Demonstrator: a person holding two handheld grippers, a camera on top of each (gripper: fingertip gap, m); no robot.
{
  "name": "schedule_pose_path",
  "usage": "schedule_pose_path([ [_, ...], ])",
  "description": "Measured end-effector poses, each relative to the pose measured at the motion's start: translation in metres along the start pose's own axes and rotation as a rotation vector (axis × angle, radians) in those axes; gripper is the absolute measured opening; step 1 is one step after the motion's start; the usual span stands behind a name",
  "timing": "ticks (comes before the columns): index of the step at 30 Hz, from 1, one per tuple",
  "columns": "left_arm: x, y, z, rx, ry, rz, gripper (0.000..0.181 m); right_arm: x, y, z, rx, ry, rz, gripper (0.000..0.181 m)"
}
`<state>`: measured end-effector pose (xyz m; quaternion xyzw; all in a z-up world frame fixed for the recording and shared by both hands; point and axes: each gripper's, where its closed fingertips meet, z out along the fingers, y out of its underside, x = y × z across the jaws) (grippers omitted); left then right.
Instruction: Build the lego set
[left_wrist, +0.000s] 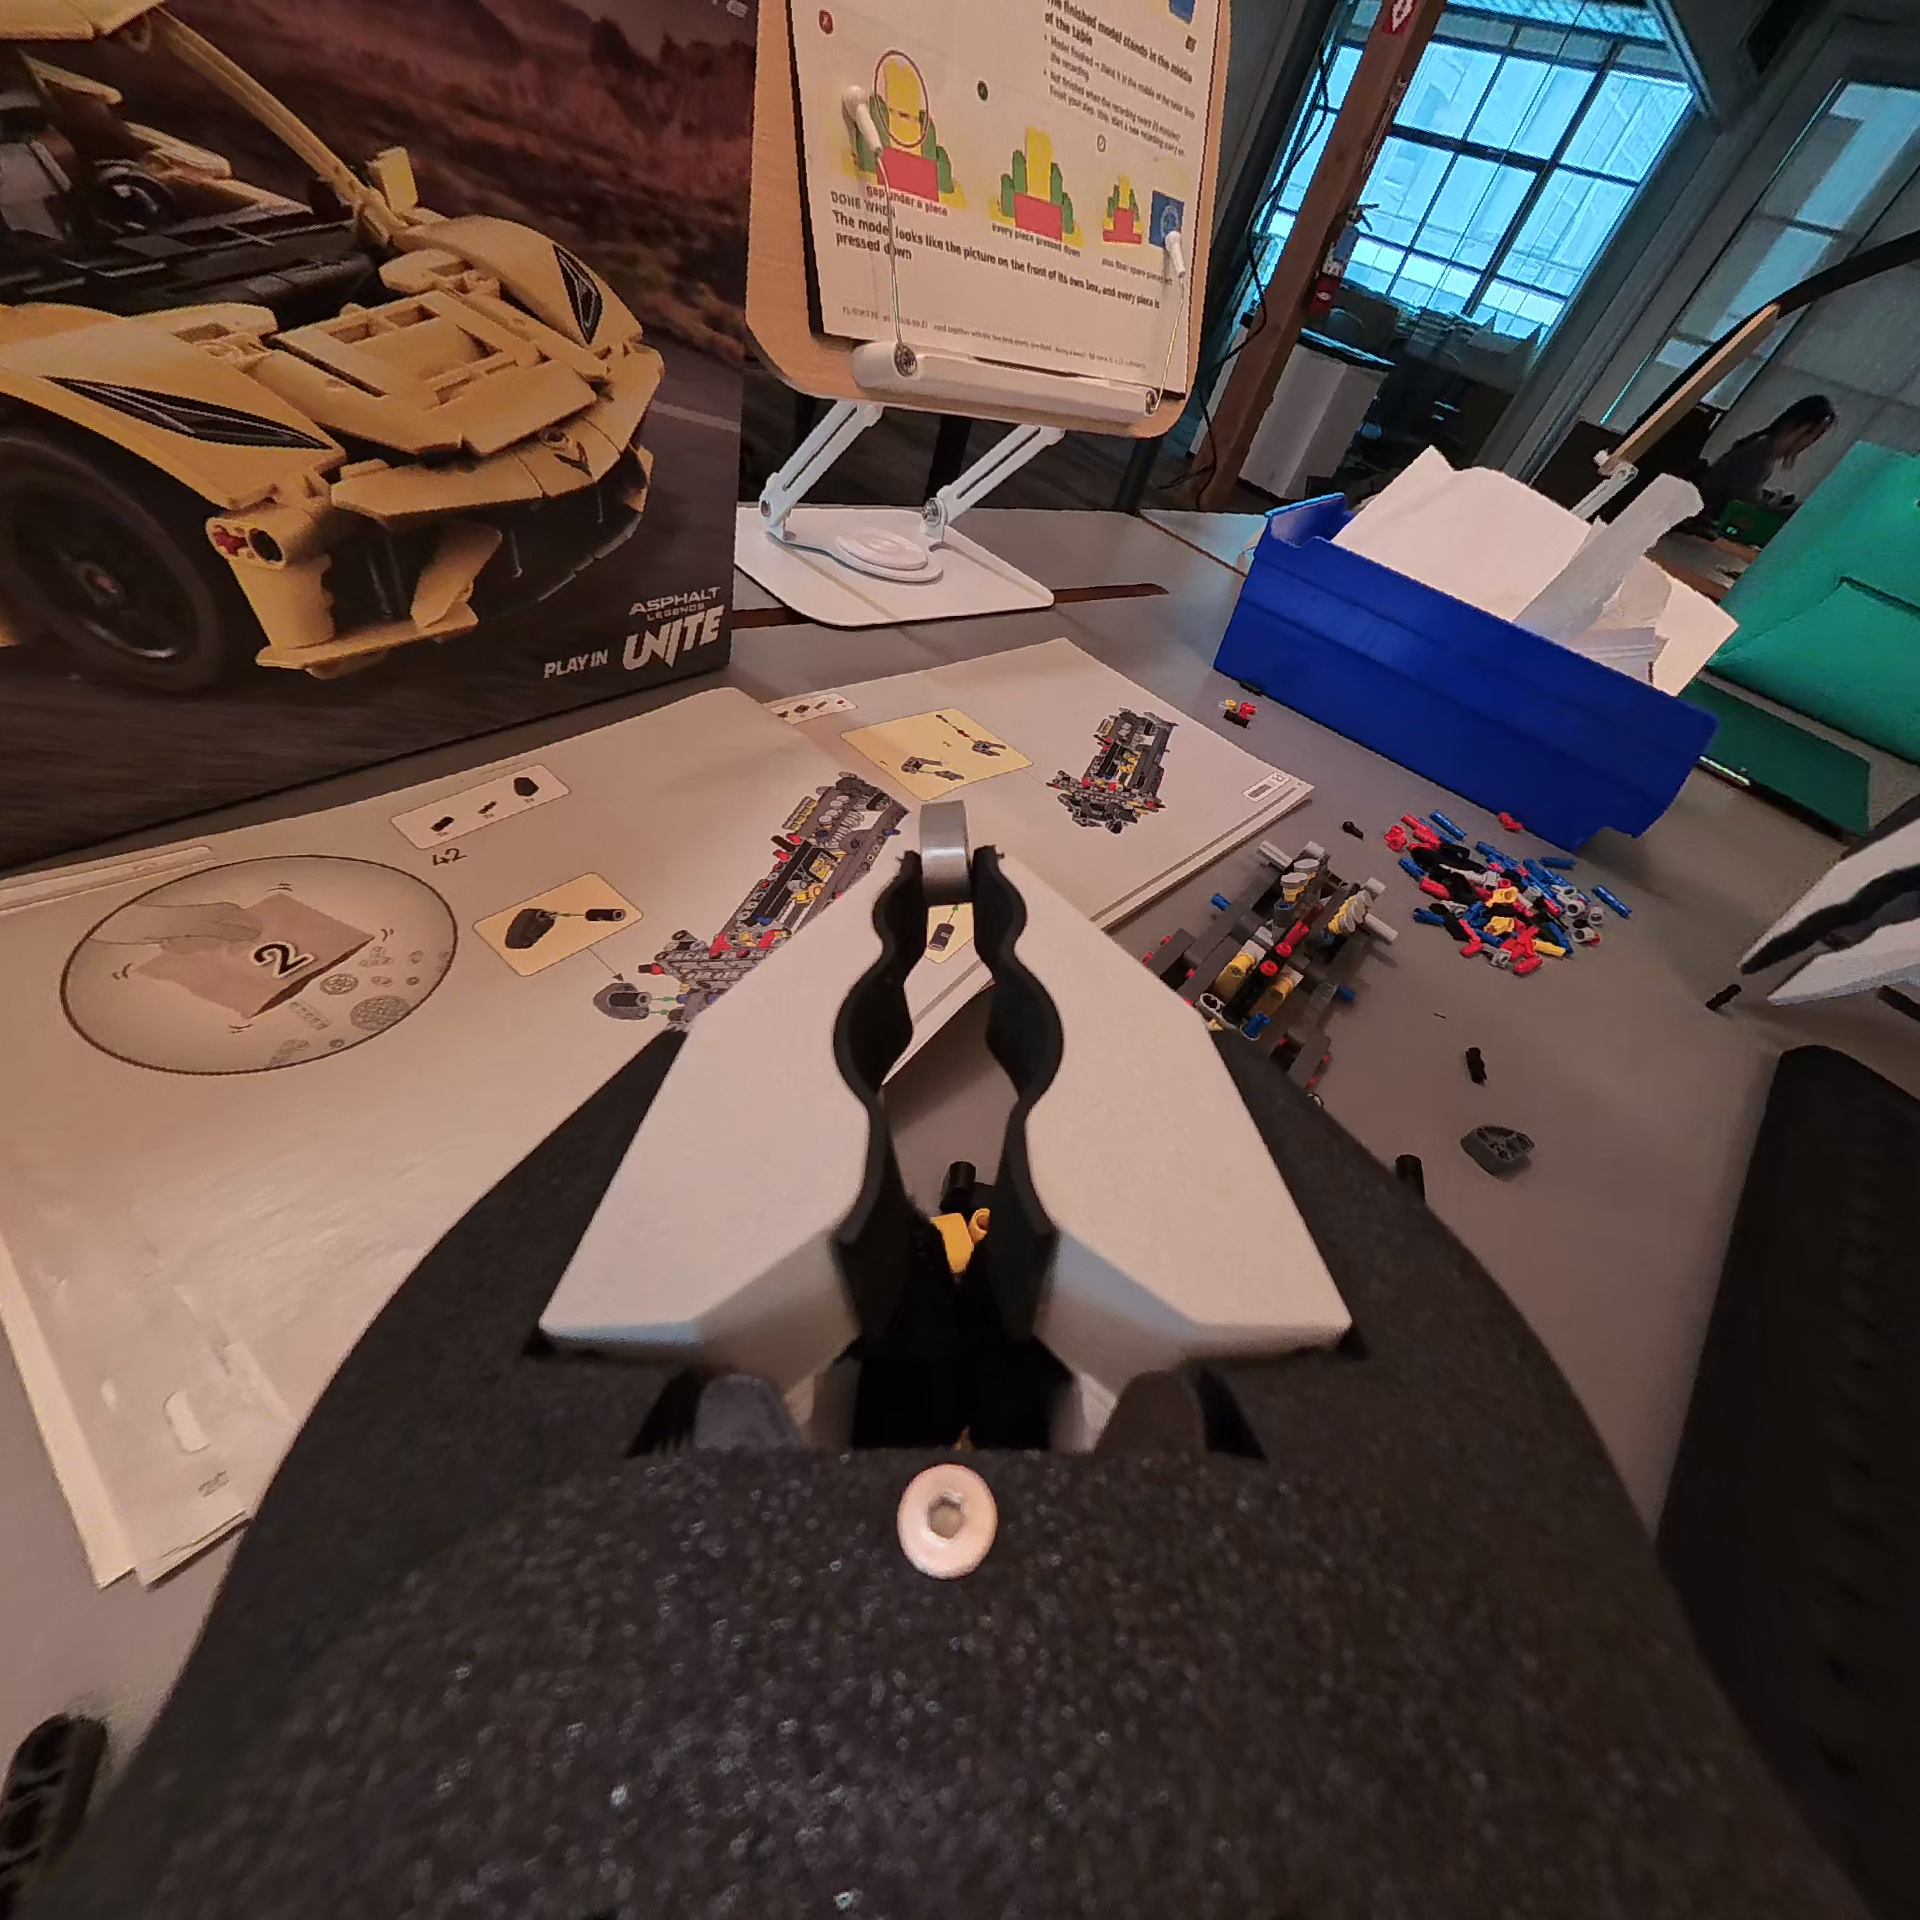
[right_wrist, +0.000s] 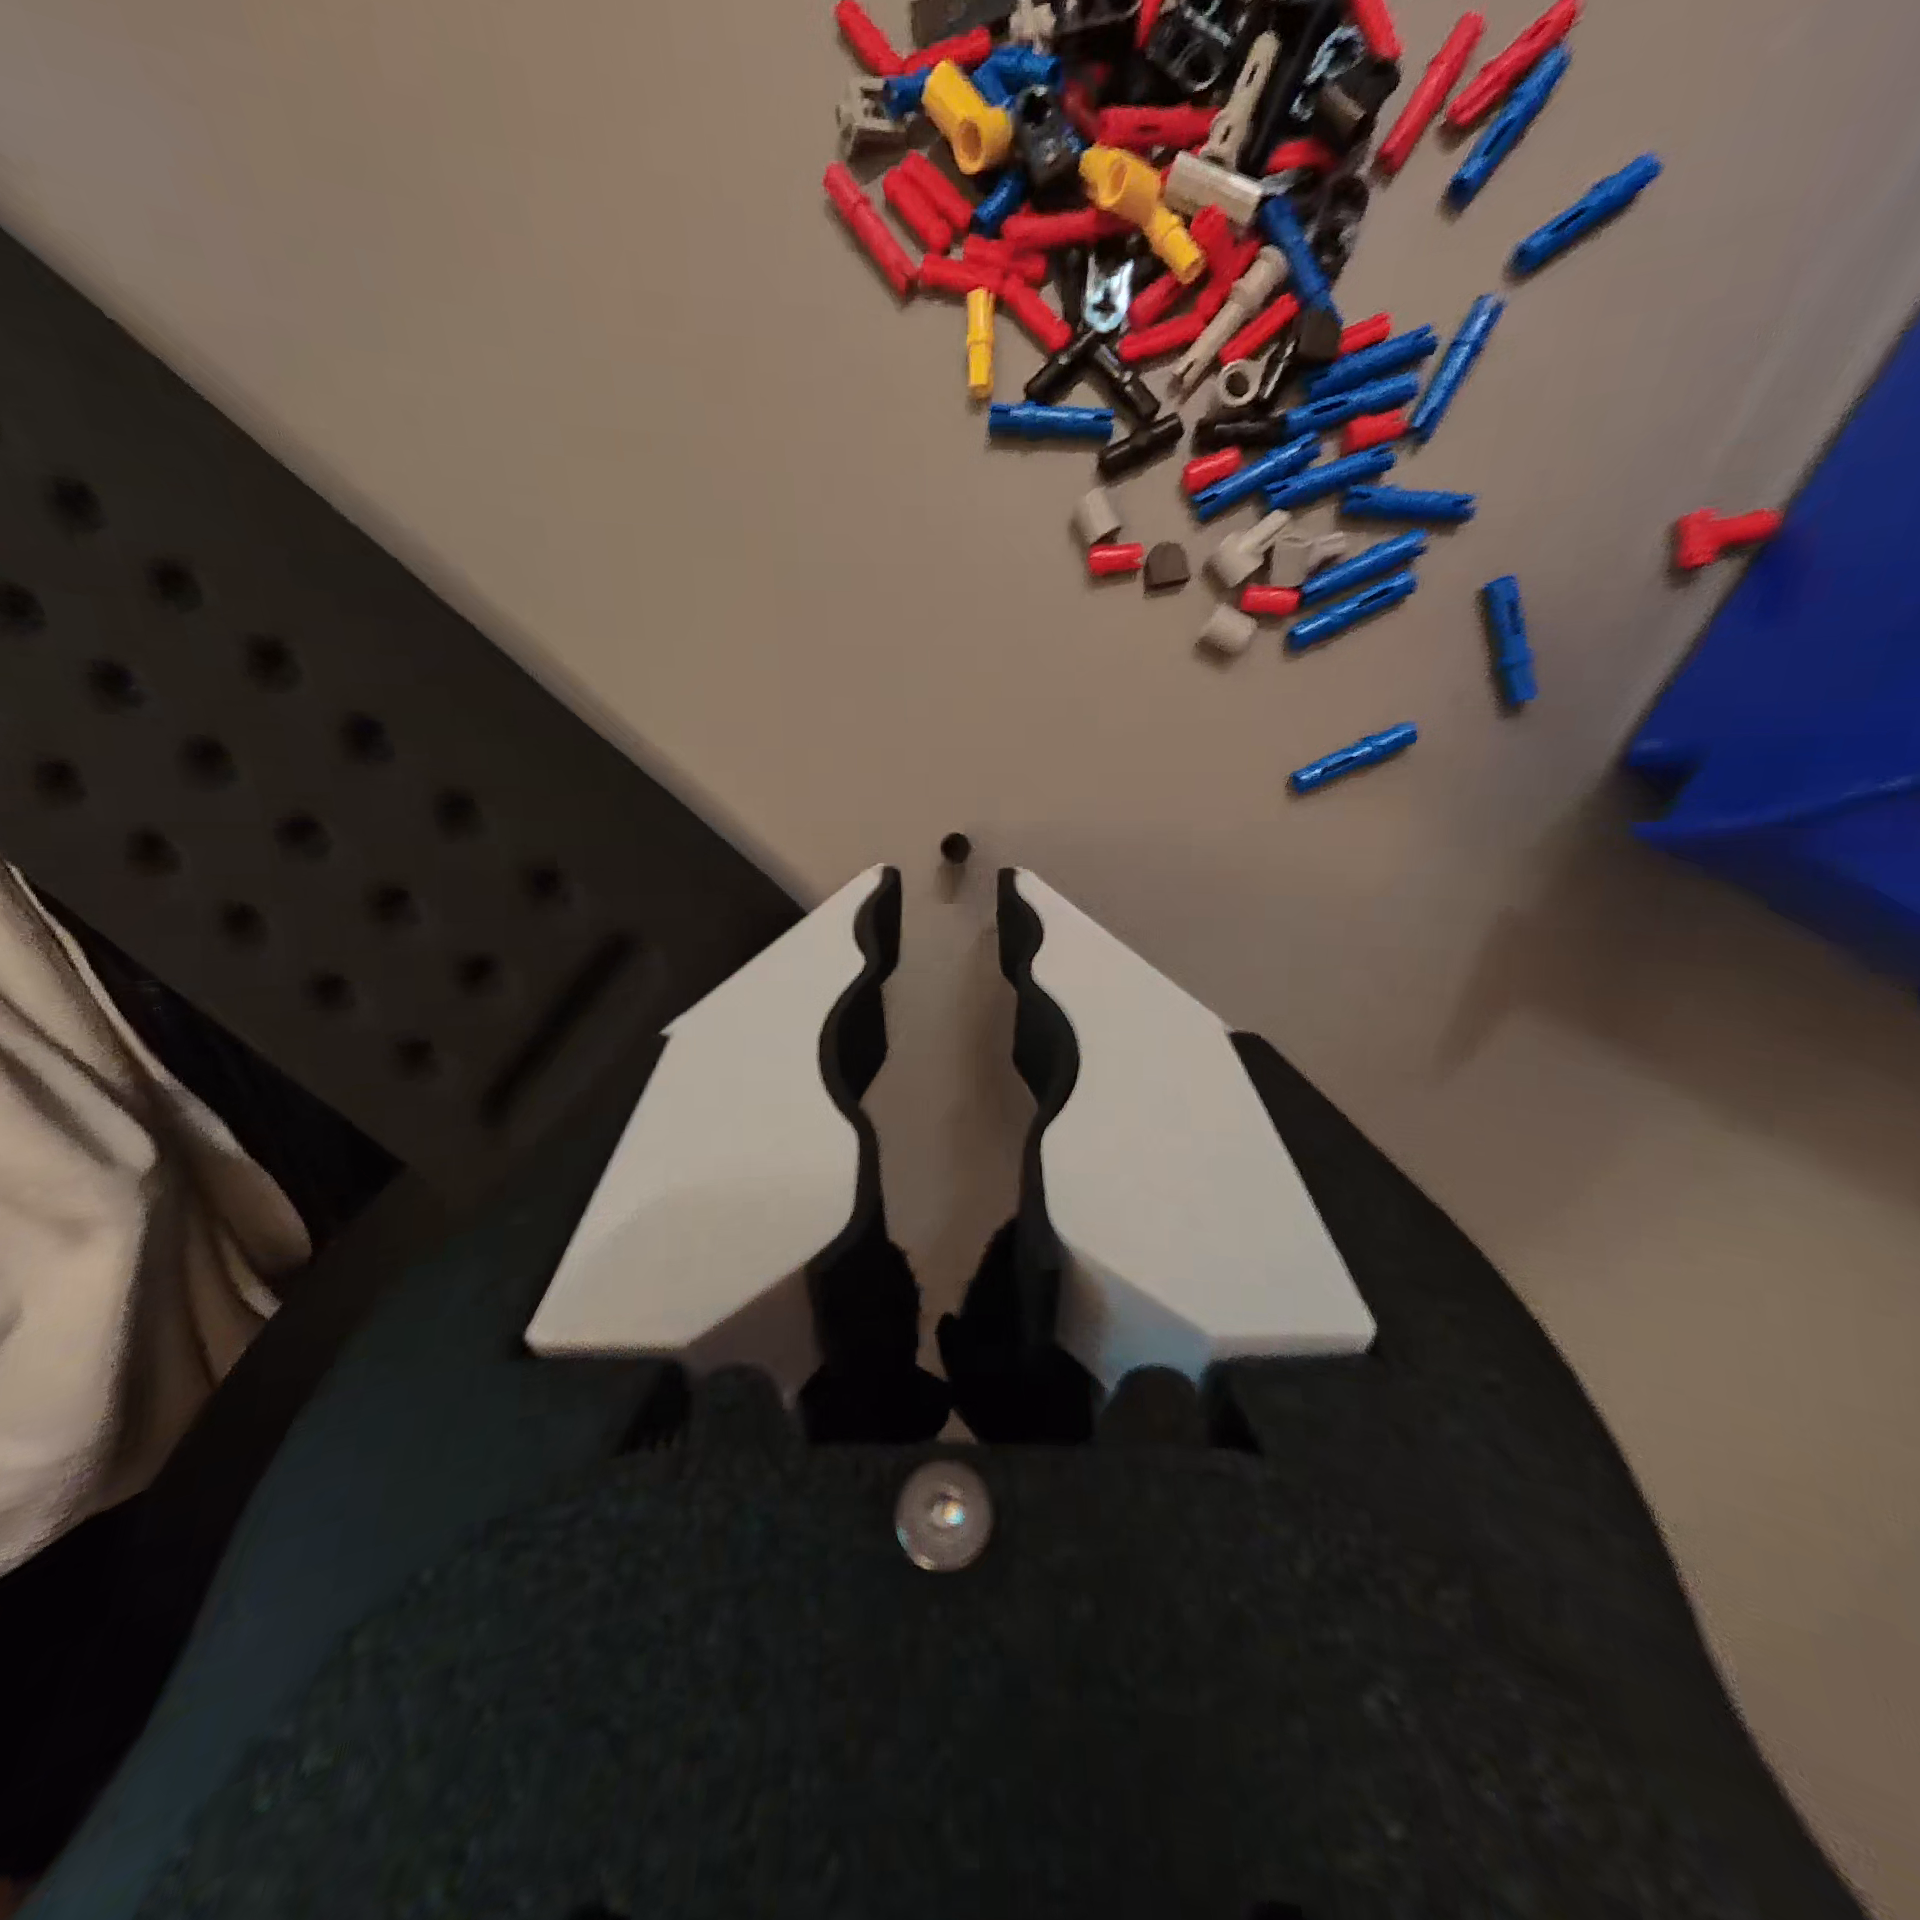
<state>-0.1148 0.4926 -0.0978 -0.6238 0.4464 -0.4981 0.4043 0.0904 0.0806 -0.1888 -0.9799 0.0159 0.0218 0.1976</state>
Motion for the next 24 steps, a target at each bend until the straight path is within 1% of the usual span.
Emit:
schedule_pose_path([
  [2,0.0,0.001,0.0,-0.003,-0.002,0.001,0.007,-0.001,0.0,0.005,-0.019,-0.001,-0.012,0.018],
  [4,-0.001,0.001,0.0,-0.004,-0.005,0.002,0.007,0.001,-0.003,0.008,-0.026,0.005,-0.021,0.014],
  [6,-0.002,0.001,0.0,-0.005,-0.008,0.002,0.007,0.001,-0.004,0.01,-0.039,-0.003,-0.027,0.013],
  [14,-0.001,0.002,0.001,-0.008,-0.004,0.004,0.007,0.002,0.002,0.016,-0.095,-0.027,-0.004,0.012],
  [17,0.0,0.002,0.001,-0.008,-0.001,0.001,0.007,0.002,0.002,0.017,-0.092,-0.028,0.0,0.012],
  [21,0.0,0.002,0.001,-0.01,0.0,0.003,0.007,0.003,0.002,0.017,-0.098,-0.033,0.0,0.005],
  [24,0.0,0.003,0.001,-0.013,-0.001,0.004,0.007,0.0,-0.005,0.013,-0.065,-0.031,-0.022,0.004],
])
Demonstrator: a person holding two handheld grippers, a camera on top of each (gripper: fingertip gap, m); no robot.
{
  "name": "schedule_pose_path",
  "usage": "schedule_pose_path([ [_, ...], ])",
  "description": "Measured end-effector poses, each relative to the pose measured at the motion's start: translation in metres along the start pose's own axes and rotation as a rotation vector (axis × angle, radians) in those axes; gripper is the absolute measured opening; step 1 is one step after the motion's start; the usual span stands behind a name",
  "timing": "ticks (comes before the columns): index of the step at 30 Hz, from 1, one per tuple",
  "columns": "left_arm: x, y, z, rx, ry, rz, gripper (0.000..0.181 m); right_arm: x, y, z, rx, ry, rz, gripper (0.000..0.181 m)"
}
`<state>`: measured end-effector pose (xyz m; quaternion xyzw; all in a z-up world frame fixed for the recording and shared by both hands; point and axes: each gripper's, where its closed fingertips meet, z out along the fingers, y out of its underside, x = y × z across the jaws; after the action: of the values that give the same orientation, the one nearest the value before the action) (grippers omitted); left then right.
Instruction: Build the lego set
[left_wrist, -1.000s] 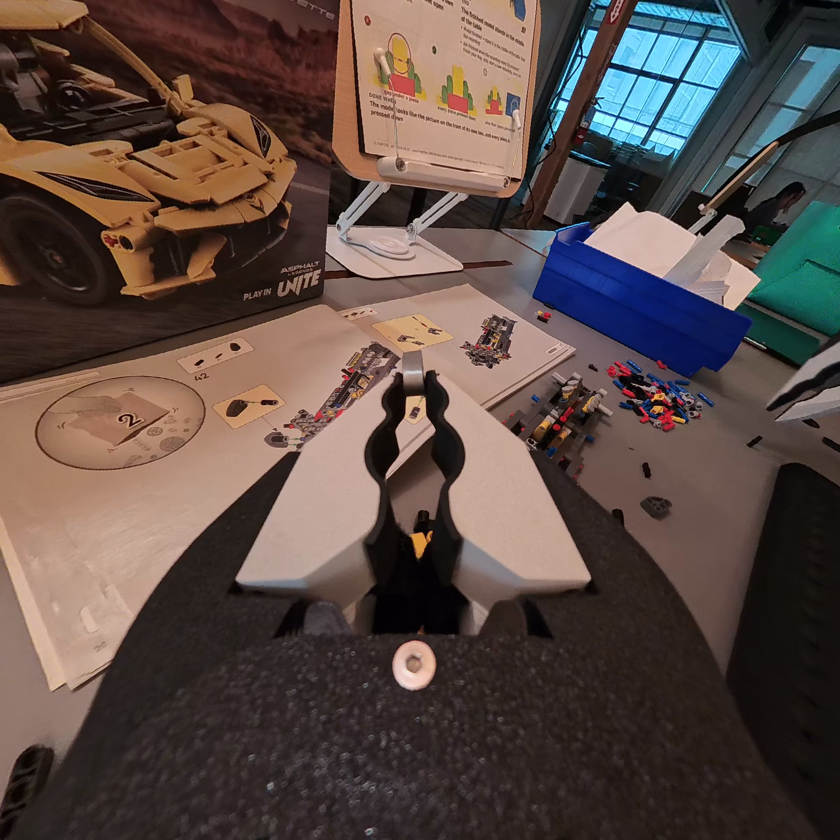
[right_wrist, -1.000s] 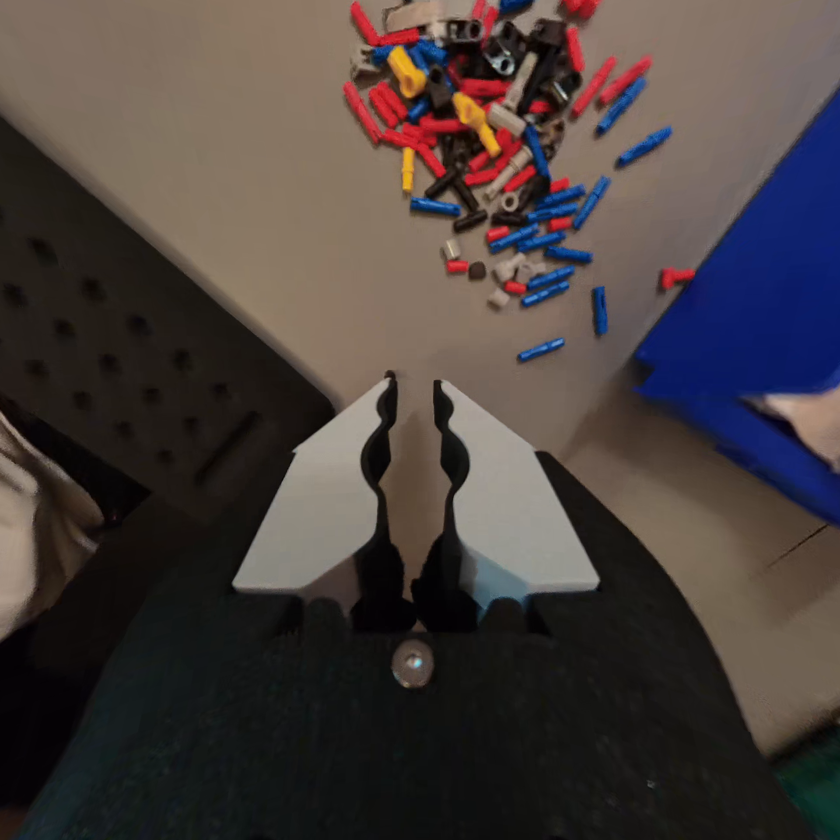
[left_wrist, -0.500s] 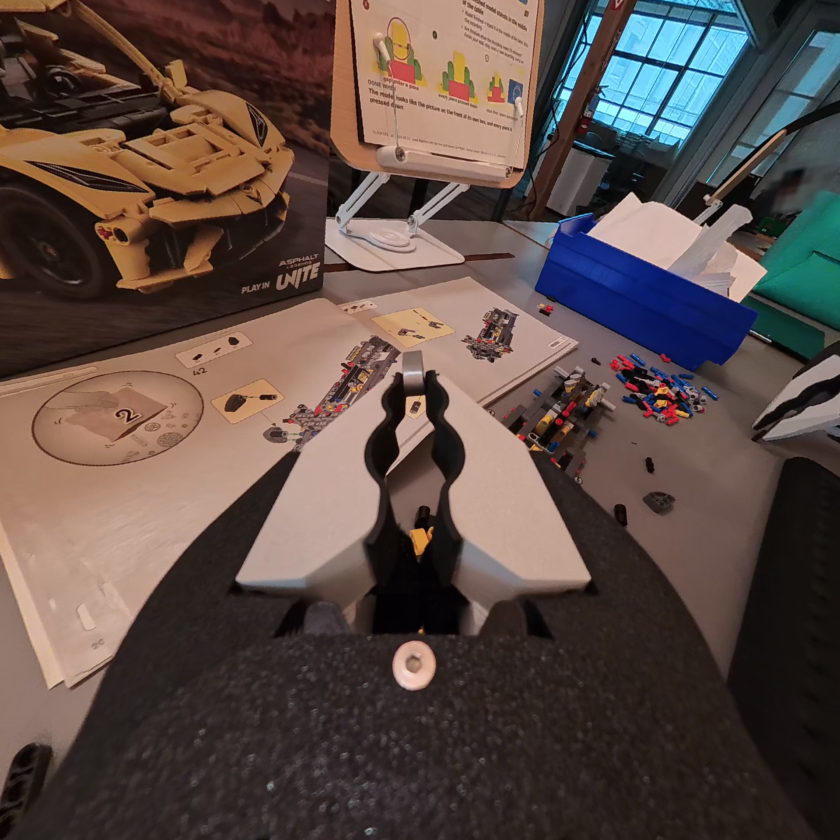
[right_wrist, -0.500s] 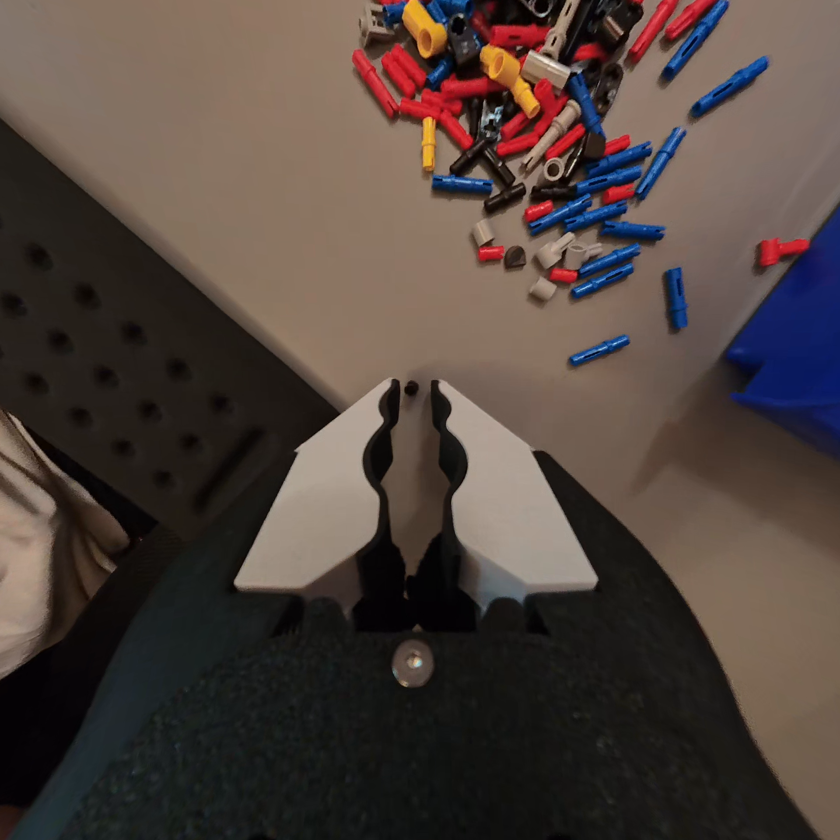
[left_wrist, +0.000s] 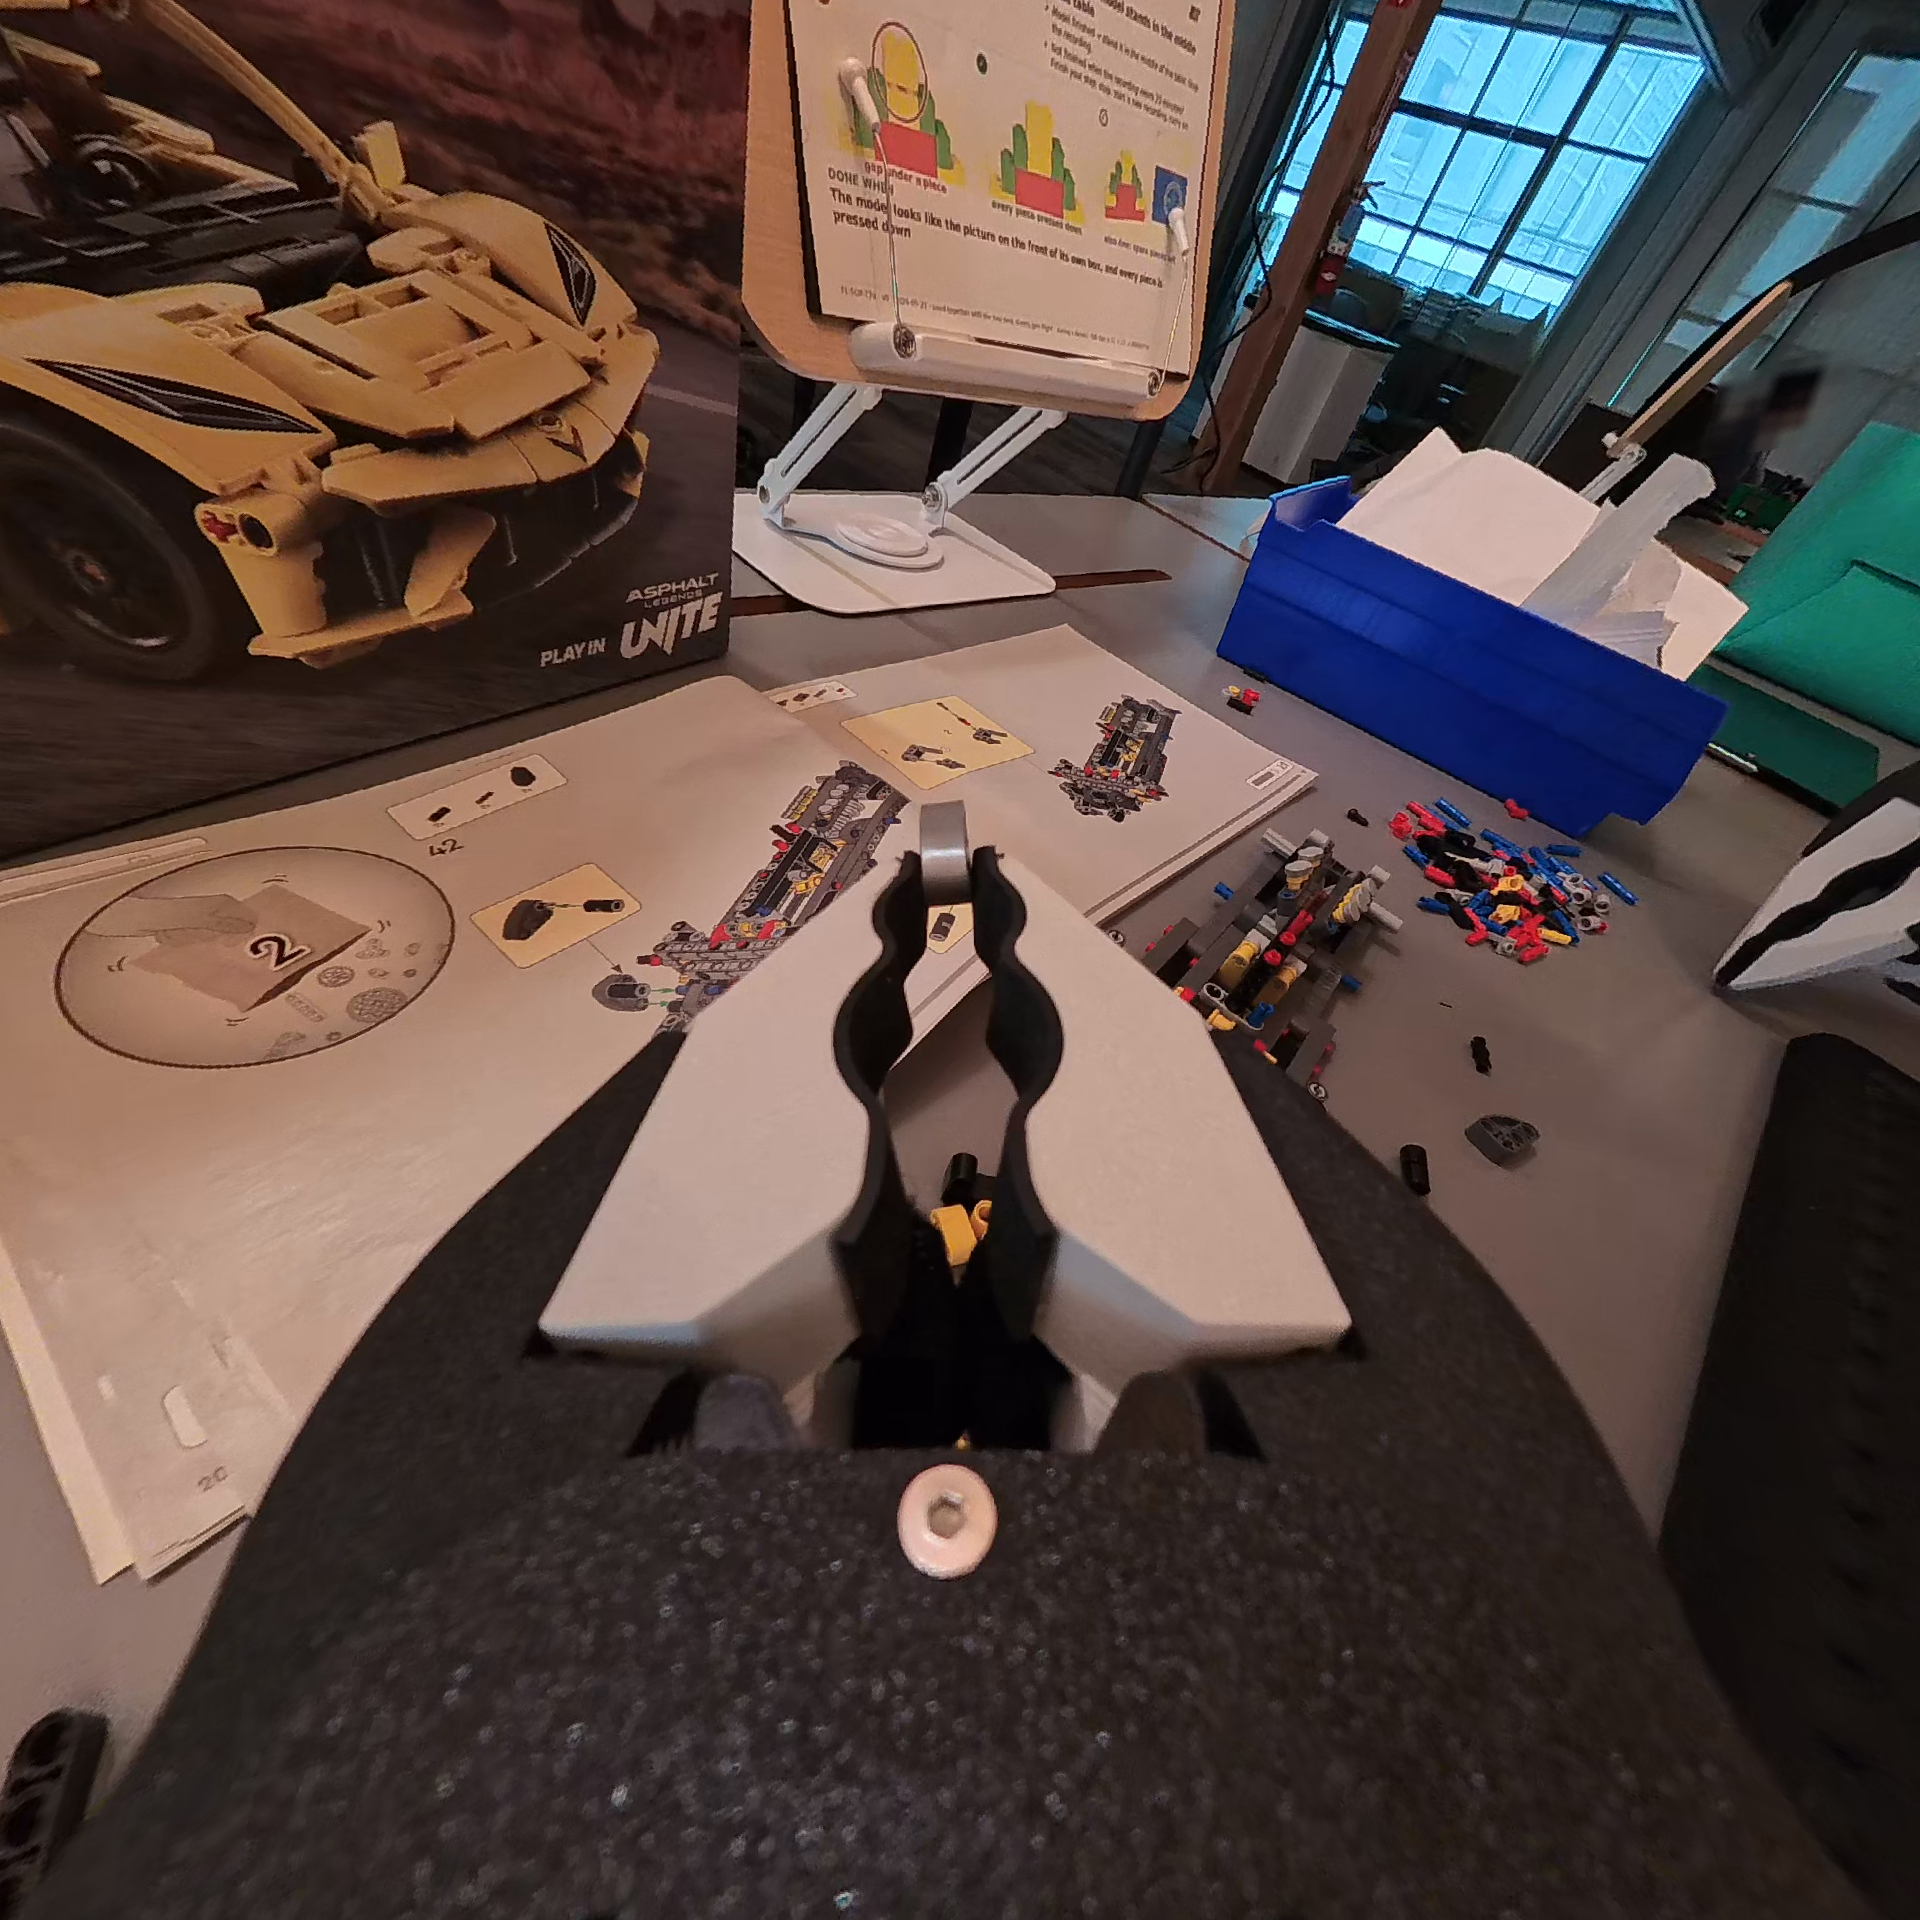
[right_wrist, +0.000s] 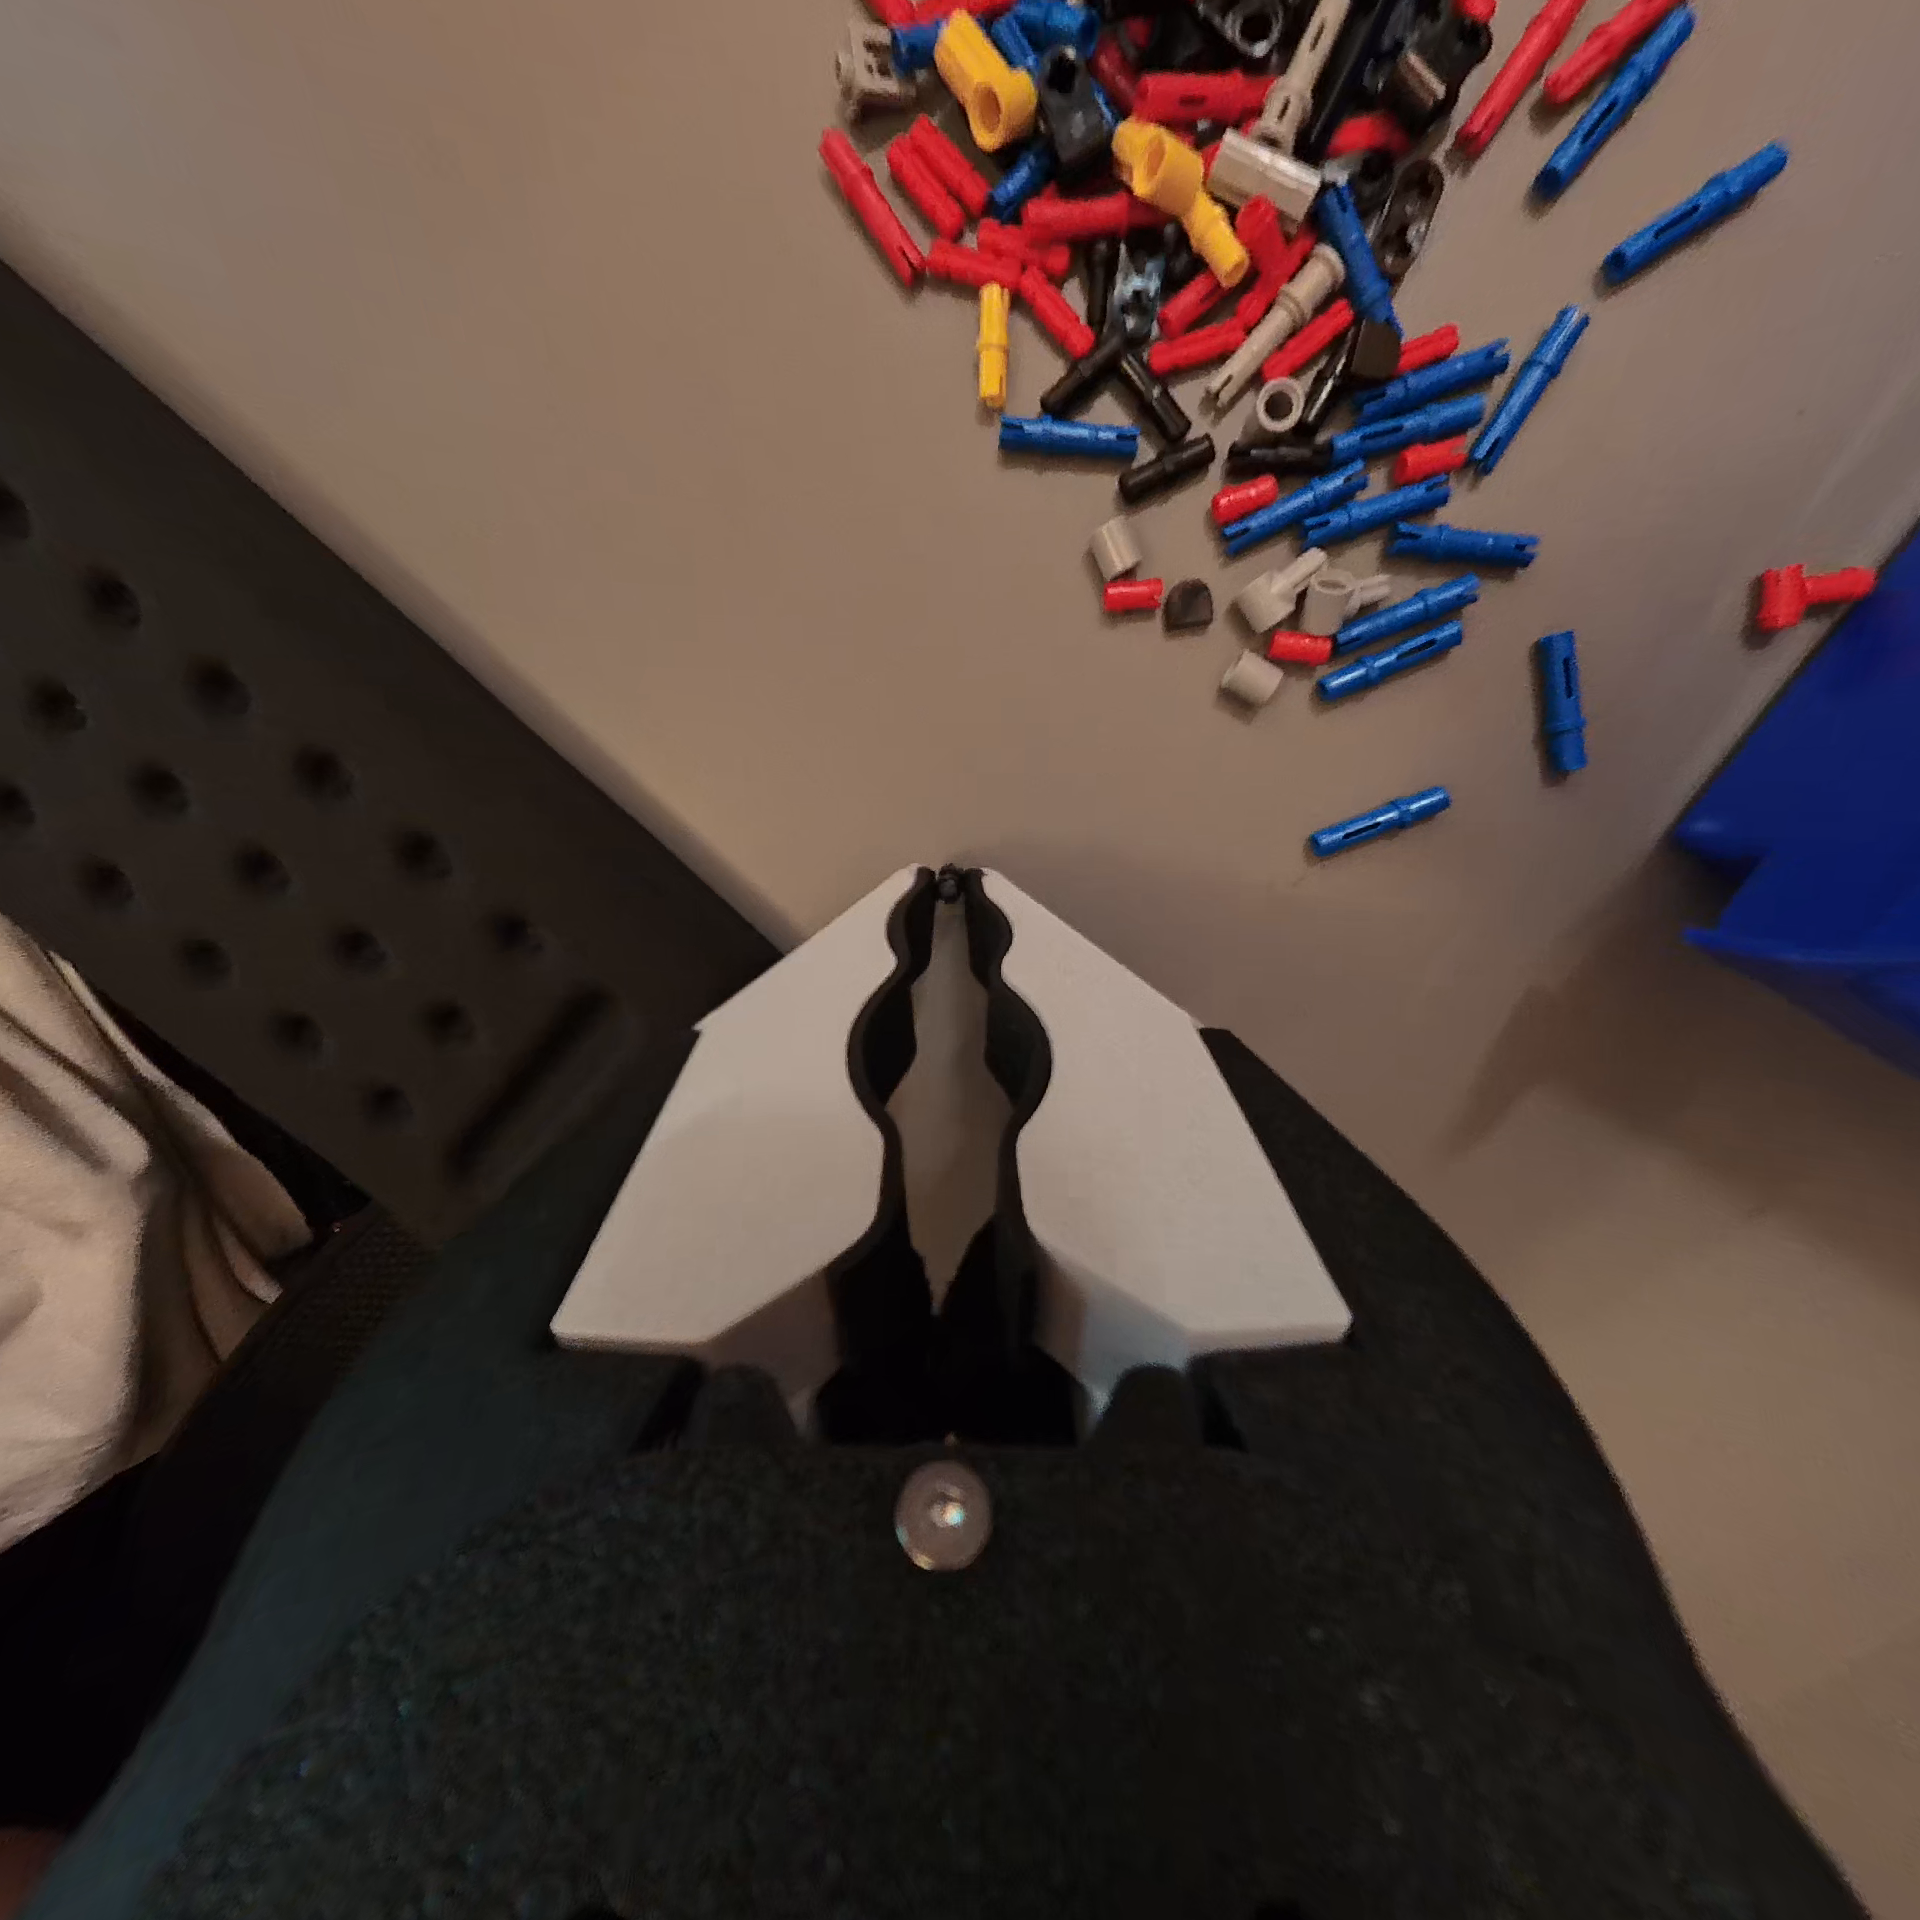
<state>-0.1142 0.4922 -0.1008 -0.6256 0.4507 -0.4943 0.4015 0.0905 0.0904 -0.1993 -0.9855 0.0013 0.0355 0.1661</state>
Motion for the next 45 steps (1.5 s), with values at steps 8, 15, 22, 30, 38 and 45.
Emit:
schedule_pose_path([
  [8,0.013,-0.004,0.001,0.024,0.031,0.049,0.006,-0.045,-0.106,-0.053,0.507,0.15,-0.358,0.004],
  [15,0.036,-0.007,0.002,0.047,0.116,0.086,0.006,-0.1,-0.169,-0.086,0.818,0.233,-0.598,0.003],
  [22,0.08,-0.001,0.006,0.01,0.369,-0.067,0.006,-0.161,-0.243,-0.046,0.936,0.306,-0.68,0.003],
  [30,0.105,0.011,0.004,-0.063,0.508,-0.128,0.007,-0.194,-0.314,-0.011,0.99,0.484,-0.851,0.004],
  [38,0.111,0.02,0.006,-0.103,0.502,-0.059,0.007,-0.194,-0.317,0.0,0.959,0.481,-0.864,0.004],
  [45,0.11,0.029,0.008,-0.125,0.451,0.093,0.007,-0.194,-0.312,0.006,0.925,0.462,-0.916,0.003],
])
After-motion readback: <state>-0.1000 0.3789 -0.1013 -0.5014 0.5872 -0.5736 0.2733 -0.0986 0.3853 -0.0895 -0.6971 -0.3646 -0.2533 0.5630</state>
